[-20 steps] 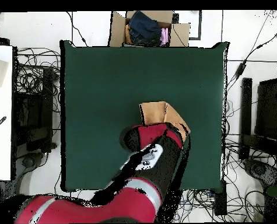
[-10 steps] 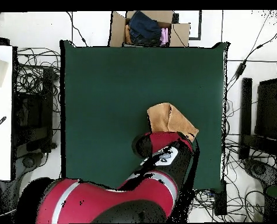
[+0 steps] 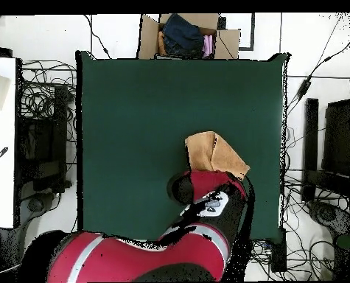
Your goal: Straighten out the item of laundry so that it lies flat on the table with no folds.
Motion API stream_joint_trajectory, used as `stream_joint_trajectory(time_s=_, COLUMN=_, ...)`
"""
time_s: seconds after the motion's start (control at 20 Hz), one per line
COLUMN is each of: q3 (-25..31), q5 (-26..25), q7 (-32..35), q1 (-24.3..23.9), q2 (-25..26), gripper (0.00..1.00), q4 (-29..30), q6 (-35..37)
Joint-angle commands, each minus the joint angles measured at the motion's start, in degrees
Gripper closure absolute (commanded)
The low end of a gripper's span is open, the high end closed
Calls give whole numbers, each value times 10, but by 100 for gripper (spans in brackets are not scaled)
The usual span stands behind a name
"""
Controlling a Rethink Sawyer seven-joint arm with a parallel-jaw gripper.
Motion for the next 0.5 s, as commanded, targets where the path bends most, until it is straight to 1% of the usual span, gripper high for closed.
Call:
stream_joint_trajectory(time_s=0.05, q3=94, q5=-14, q7=78, q1=-25, q2=-43, gripper=100, q4=109, q6=-43)
stream_joint_trajectory(time_s=0.15, q3=90, q5=-20, q7=84, q1=-27, q2=-37, gripper=100, q4=118, q6=-69)
stream_joint_trajectory(time_s=0.3, q3=95, q5=-22, q7=82, q1=-37, q2=-35, gripper=100, q4=123, q6=-82)
stream_joint_trajectory(time_s=0.5, q3=84, q5=-22, q7=86, q1=-23, q2=-36, gripper=100, q4=123, q6=-90)
